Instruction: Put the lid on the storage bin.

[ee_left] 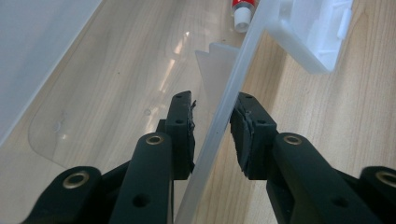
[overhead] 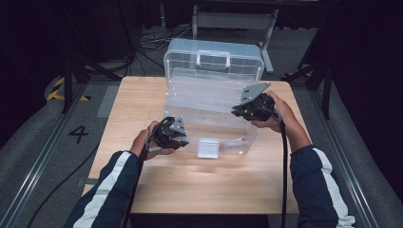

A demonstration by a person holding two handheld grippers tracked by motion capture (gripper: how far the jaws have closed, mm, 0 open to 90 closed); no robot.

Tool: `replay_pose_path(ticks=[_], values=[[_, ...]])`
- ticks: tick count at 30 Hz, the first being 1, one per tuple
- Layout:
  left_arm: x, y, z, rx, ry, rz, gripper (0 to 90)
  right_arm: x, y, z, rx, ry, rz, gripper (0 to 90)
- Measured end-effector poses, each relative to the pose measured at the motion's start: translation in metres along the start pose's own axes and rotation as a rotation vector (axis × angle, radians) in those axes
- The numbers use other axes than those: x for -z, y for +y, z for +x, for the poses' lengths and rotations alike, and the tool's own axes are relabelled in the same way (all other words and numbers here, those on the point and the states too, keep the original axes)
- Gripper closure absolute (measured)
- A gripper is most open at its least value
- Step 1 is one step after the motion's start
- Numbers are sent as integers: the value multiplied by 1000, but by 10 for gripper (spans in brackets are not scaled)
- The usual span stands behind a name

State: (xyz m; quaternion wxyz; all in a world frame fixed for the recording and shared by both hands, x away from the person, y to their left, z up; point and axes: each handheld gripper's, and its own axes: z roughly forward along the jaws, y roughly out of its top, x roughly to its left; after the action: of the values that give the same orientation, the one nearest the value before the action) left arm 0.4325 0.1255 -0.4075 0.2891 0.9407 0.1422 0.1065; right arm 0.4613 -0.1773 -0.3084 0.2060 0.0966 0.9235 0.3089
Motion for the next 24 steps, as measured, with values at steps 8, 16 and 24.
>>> replay_pose_path(ticks=[8, 16, 24], values=[[5, -2, 0, 48, -28, -82, 715, 0, -2, 2, -8, -8, -8, 819], [12, 1, -4, 25, 19, -77, 680, 0, -6, 2, -18, -6, -29, 814], [36, 0, -7, 24, 17, -179, 670, 0, -8, 1, -29, 3, -46, 812]])
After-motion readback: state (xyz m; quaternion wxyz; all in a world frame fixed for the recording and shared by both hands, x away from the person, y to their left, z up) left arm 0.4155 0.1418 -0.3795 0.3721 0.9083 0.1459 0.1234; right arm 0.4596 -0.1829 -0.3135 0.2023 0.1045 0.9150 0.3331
